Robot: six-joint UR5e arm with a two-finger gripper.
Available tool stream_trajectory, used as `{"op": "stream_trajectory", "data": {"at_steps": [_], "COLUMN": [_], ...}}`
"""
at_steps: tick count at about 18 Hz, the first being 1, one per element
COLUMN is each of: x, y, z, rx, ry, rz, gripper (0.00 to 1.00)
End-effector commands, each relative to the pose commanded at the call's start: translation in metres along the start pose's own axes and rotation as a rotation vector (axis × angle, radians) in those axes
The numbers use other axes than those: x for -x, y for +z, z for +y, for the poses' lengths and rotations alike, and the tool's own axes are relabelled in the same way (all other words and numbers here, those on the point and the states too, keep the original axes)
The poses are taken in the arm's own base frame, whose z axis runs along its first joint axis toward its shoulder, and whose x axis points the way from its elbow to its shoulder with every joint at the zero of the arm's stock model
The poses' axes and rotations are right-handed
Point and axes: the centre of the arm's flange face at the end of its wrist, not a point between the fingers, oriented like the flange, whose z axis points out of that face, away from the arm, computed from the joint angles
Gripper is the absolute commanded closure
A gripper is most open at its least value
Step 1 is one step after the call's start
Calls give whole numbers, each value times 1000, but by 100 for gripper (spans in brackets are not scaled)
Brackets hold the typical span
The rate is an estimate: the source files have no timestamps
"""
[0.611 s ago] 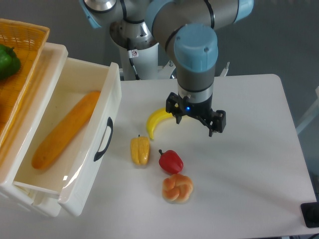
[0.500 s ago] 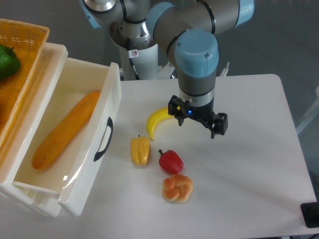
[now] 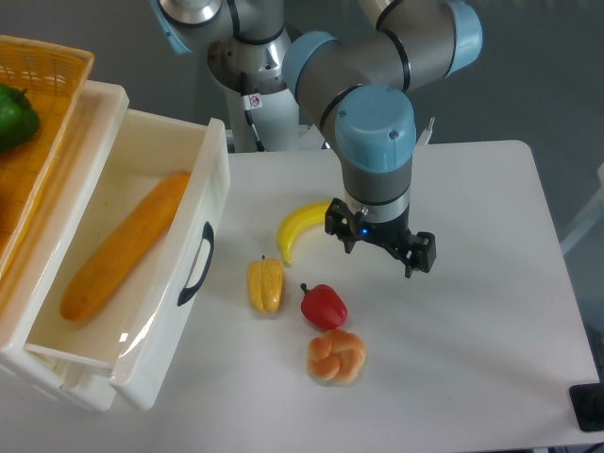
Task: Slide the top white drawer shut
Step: 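Move the gripper down and toward the open white drawer's front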
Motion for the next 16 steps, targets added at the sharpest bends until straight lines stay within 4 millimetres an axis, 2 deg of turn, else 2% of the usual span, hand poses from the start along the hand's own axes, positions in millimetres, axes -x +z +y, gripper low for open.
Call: {"op": "stream_trajectory", "data": {"at_steps": [2,5,9,13,16], "x": [-1,-12,-14,-14,-18], "y": [1,19,25,36,43], "z": [0,3,3,0,-10], "rx": [1,20,25,34,8], "ry": [2,9,11,-25,-32], "rz": [2,30,37,53,78], "gripper": [0,0,0,0,0]}}
